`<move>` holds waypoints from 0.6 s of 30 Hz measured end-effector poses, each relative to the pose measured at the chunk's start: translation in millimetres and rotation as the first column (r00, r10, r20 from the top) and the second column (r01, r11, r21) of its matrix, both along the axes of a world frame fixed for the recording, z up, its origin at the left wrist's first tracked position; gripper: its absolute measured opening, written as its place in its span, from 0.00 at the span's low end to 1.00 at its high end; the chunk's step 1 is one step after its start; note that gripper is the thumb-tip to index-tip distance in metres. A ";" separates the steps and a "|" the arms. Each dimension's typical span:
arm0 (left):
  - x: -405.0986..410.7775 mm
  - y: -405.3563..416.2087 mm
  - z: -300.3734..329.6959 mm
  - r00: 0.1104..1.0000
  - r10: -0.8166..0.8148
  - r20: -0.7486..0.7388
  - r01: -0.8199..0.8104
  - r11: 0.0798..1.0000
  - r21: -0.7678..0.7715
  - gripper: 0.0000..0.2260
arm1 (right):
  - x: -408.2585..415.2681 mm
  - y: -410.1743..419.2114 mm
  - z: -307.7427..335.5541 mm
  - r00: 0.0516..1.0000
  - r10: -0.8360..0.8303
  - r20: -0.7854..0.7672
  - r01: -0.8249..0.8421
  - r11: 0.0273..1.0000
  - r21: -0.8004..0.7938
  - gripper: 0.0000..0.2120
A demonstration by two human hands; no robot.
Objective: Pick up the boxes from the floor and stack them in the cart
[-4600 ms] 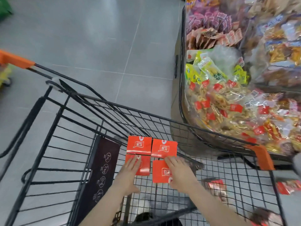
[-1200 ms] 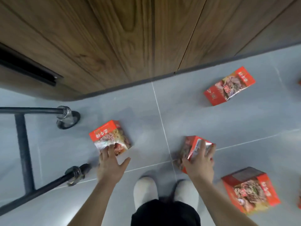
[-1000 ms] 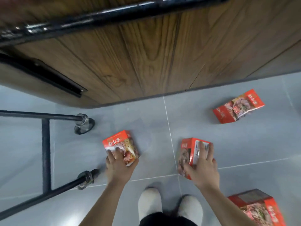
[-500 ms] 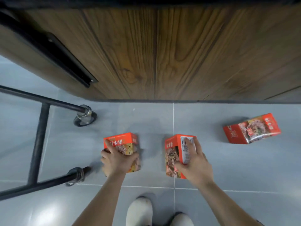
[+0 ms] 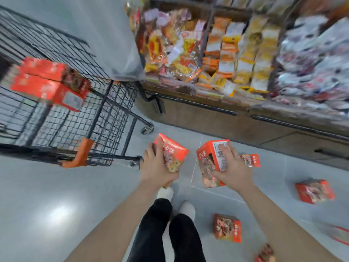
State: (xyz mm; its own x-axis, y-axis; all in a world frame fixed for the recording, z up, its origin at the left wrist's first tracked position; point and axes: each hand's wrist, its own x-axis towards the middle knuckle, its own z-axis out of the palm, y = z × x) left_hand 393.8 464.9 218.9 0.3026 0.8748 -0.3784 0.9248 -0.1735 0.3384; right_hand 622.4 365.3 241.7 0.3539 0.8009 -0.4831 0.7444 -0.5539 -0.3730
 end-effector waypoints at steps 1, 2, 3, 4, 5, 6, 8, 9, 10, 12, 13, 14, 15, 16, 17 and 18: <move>-7.0 -4.2 19.9 1.000 -0.013 0.009 0.013 0.999 0.030 0.59 | -4.4 -2.0 20.8 1.000 0.014 0.013 -0.014 1.000 0.007 0.42; -15.0 -8.9 37.5 1.000 -0.017 0.026 0.015 0.998 0.059 0.59 | -9.3 -3.5 39.7 0.999 0.030 0.020 -0.031 0.999 0.028 0.41; -24.2 -13.6 53.6 0.998 -0.020 0.052 0.016 0.996 0.082 0.59 | -13.8 -5.5 55.7 0.999 0.041 0.015 -0.041 0.997 0.066 0.40; -33.6 -19.0 67.8 0.996 -0.020 0.084 0.012 0.996 0.092 0.59 | -18.9 -8.6 70.9 0.999 0.041 -0.004 -0.040 0.994 0.101 0.39; -43.0 -22.5 81.0 0.993 -0.018 0.118 0.006 0.995 0.102 0.59 | -23.8 -11.0 84.7 0.999 0.038 -0.026 -0.034 0.990 0.140 0.39; -52.2 -25.9 92.8 0.989 -0.017 0.148 -0.001 0.993 0.119 0.59 | -29.0 -14.2 96.7 0.998 0.043 -0.038 -0.036 0.985 0.168 0.39; -70.1 -30.4 114.5 0.984 -0.033 0.177 0.004 0.986 0.165 0.59 | -40.0 -20.6 119.2 0.996 0.071 -0.044 -0.061 0.977 0.205 0.39; -78.5 -31.6 125.2 0.983 -0.048 0.178 0.014 0.983 0.183 0.59 | -45.1 -22.4 128.0 0.995 0.084 -0.047 -0.072 0.973 0.220 0.39; -87.6 -32.3 134.9 0.983 -0.066 0.174 0.031 0.980 0.198 0.59 | -50.8 -23.7 136.9 0.994 0.091 -0.055 -0.077 0.972 0.222 0.39; -105.9 -30.7 152.8 0.982 -0.108 0.157 0.071 0.971 0.227 0.58 | -62.8 -23.3 151.9 0.994 0.089 -0.065 -0.073 0.973 0.221 0.40; -115.8 -28.9 159.8 0.982 -0.124 0.143 0.087 0.968 0.237 0.58 | -69.9 -22.0 158.4 0.995 0.080 -0.063 -0.064 0.973 0.222 0.40; -125.3 -26.7 165.9 0.982 -0.133 0.132 0.098 0.965 0.243 0.58 | -77.7 -20.3 164.4 0.996 0.068 -0.064 -0.052 0.974 0.222 0.41; -135.3 -24.2 171.4 0.983 -0.136 0.125 0.101 0.963 0.250 0.58 | -85.3 -17.7 169.2 0.996 0.064 -0.061 -0.049 0.972 0.228 0.42; -145.8 -21.0 176.3 0.984 -0.137 0.115 0.103 0.960 0.262 0.58 | -94.0 -14.7 173.6 0.997 0.059 -0.057 -0.044 0.971 0.233 0.41; -157.1 -17.2 180.1 0.985 -0.138 0.102 0.105 0.955 0.278 0.59 | -103.2 -11.7 177.7 0.997 0.055 -0.049 -0.042 0.969 0.243 0.39; -169.2 -13.2 183.9 0.986 -0.140 0.090 0.108 0.950 0.293 0.59 | -113.0 -8.7 181.4 0.998 0.050 -0.041 -0.038 0.966 0.257 0.38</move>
